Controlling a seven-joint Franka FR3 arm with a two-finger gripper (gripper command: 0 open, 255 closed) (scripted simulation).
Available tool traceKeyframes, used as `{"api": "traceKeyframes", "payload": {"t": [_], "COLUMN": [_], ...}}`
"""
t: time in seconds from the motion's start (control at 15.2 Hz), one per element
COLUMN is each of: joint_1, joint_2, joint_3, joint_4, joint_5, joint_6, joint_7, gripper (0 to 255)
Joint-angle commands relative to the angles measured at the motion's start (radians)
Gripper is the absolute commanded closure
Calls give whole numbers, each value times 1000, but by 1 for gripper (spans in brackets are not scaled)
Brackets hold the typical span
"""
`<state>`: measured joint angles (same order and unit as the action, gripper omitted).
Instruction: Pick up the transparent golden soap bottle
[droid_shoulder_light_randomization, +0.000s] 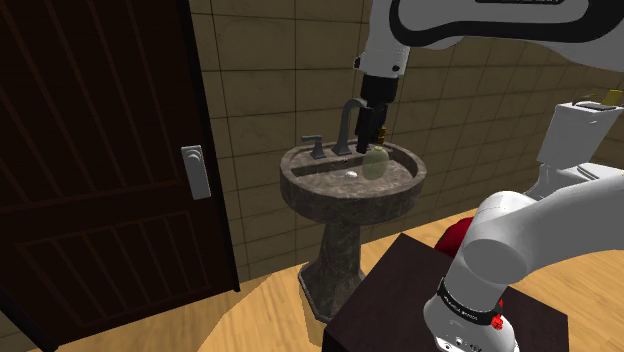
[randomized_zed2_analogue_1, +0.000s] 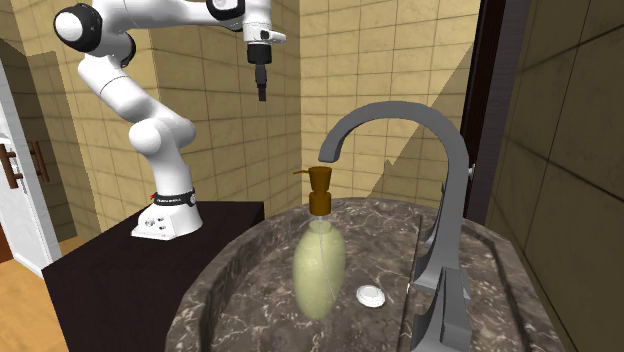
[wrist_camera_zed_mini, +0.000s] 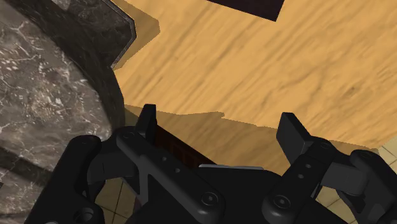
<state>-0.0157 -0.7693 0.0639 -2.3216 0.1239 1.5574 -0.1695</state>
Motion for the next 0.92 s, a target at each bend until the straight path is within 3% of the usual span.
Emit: {"api": "traceKeyframes", "payload": {"t": [0.0,0.86], "joint_1": [0,-90], "joint_2": [0,221], "joint_3": [0,-240], "joint_4": [0,70], "joint_5": [0,-151], "joint_6": [0,139], "joint_7": [0,-282], "gripper": [0,0]}}
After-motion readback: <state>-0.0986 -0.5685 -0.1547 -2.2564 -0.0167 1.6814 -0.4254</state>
